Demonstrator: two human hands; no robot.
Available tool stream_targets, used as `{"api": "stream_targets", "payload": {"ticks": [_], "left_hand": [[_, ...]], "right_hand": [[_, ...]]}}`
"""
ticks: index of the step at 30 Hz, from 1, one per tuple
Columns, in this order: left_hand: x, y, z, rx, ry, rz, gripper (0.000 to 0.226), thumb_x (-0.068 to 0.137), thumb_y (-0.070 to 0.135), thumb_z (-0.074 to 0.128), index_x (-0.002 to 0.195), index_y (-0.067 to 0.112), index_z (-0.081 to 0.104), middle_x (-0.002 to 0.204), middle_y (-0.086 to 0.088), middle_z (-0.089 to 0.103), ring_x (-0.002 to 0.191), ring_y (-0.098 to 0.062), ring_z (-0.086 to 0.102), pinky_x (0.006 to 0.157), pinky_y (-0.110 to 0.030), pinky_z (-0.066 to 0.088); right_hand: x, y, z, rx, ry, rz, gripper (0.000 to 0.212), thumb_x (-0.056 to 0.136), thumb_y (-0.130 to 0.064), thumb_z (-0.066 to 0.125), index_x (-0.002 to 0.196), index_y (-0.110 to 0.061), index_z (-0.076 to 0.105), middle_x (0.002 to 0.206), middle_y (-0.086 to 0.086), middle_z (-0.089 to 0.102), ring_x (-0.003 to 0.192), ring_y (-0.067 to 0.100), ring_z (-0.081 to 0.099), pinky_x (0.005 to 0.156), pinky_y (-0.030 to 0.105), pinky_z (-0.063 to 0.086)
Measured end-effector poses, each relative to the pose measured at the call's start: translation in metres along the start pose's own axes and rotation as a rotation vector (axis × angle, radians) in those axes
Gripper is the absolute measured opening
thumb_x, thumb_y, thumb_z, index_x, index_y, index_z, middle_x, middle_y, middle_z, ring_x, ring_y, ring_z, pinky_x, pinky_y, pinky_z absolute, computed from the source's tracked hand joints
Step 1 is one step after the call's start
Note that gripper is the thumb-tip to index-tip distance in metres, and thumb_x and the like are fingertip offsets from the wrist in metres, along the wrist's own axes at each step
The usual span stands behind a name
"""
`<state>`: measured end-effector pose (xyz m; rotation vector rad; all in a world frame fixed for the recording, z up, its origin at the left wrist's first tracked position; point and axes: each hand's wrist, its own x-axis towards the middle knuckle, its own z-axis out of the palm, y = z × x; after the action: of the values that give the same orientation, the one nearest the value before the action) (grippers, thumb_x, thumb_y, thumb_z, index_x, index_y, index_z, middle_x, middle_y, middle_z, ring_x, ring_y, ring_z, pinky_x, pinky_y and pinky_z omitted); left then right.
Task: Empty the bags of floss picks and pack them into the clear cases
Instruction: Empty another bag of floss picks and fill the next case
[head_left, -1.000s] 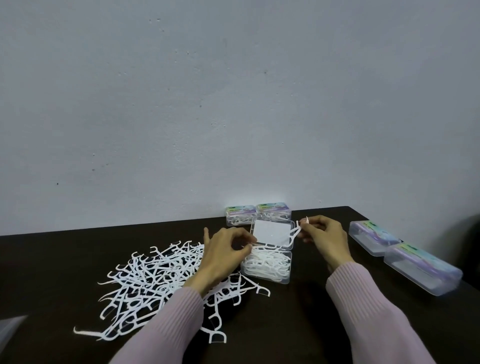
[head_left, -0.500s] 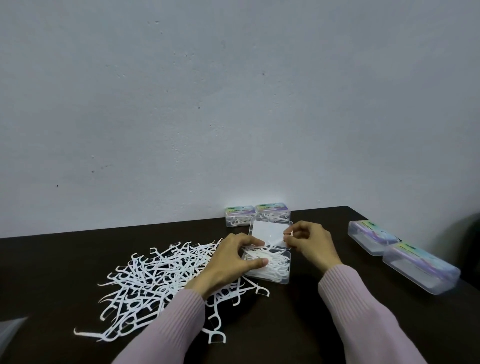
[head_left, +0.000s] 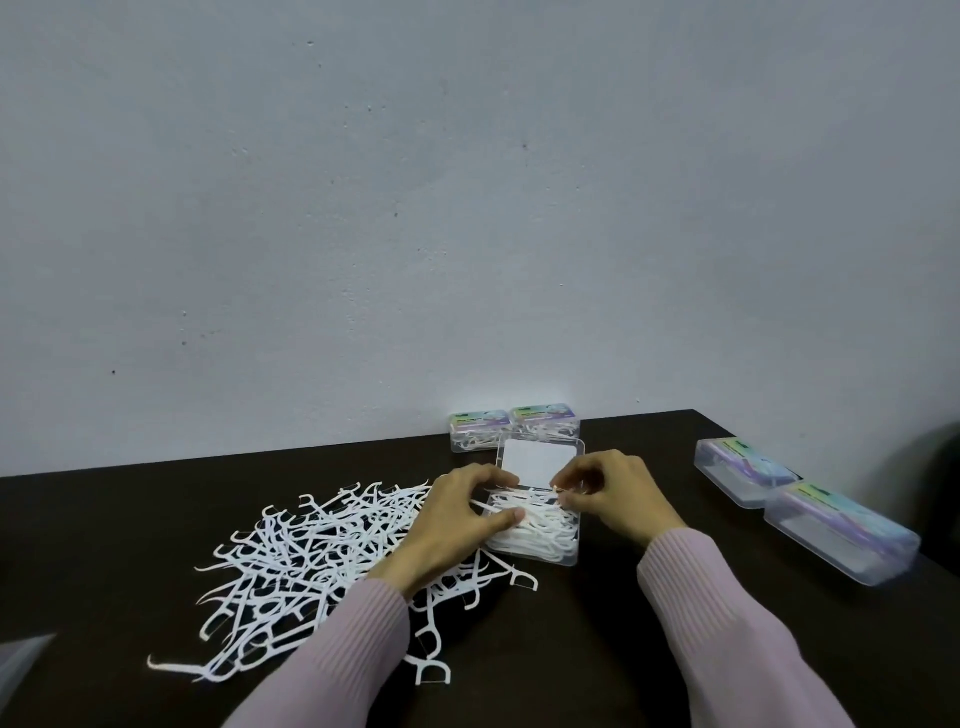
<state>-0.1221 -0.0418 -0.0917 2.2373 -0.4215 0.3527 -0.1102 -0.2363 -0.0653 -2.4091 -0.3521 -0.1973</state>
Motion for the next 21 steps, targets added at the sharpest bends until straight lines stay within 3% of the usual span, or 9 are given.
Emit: {"api": "stream_targets", "payload": {"ticks": [3,10,14,18,21], "left_hand": [[0.0,-0.001,0.001,0.012,0.012,-0.002,0.034,0.079,0.032,0.073,0.111,0.024,0.065,0.11,0.01,0.062,0.099,0.0,0.056,0.088,-0.023,0.048],[0.002,-0.003,0.007,-0.014,0.086,0.016,0.034,0.078,0.03,0.075,0.109,0.022,0.064,0.108,0.008,0.062,0.098,-0.003,0.058,0.089,-0.03,0.05],[0.002,0.002,0.009,-0.018,0.109,0.013,0.031,0.086,0.03,0.065,0.116,0.021,0.059,0.121,0.006,0.054,0.11,-0.008,0.053,0.098,-0.035,0.047],[0.002,0.007,0.008,-0.102,0.207,-0.121,0.028,0.097,0.02,0.046,0.125,0.017,0.053,0.132,-0.001,0.047,0.121,-0.011,0.042,0.106,-0.033,0.036],[0.002,0.012,0.01,-0.329,0.184,-0.308,0.035,0.101,0.02,0.038,0.134,0.011,0.045,0.137,-0.004,0.045,0.113,-0.007,0.041,0.096,-0.021,0.032]], "right_hand": [[0.001,0.002,0.002,-0.003,0.001,-0.014,0.012,0.081,-0.014,0.07,0.09,-0.023,0.071,0.085,-0.007,0.062,0.073,0.0,0.053,0.067,0.013,0.041],[0.004,-0.001,0.009,-0.034,-0.004,-0.039,0.017,0.084,-0.018,0.067,0.099,-0.024,0.071,0.084,-0.013,0.054,0.072,-0.001,0.048,0.073,0.019,0.041],[0.003,0.0,0.006,0.009,0.016,-0.039,0.018,0.084,-0.018,0.067,0.102,-0.023,0.069,0.087,-0.01,0.058,0.075,0.0,0.051,0.073,0.017,0.042],[0.003,0.003,0.002,0.062,0.199,0.06,0.008,0.087,-0.015,0.062,0.092,-0.022,0.064,0.091,-0.005,0.061,0.08,0.005,0.055,0.08,0.025,0.049],[0.006,0.005,0.002,0.243,0.207,0.196,0.007,0.09,-0.013,0.057,0.096,-0.016,0.057,0.099,0.0,0.057,0.089,0.011,0.054,0.083,0.028,0.048]]}}
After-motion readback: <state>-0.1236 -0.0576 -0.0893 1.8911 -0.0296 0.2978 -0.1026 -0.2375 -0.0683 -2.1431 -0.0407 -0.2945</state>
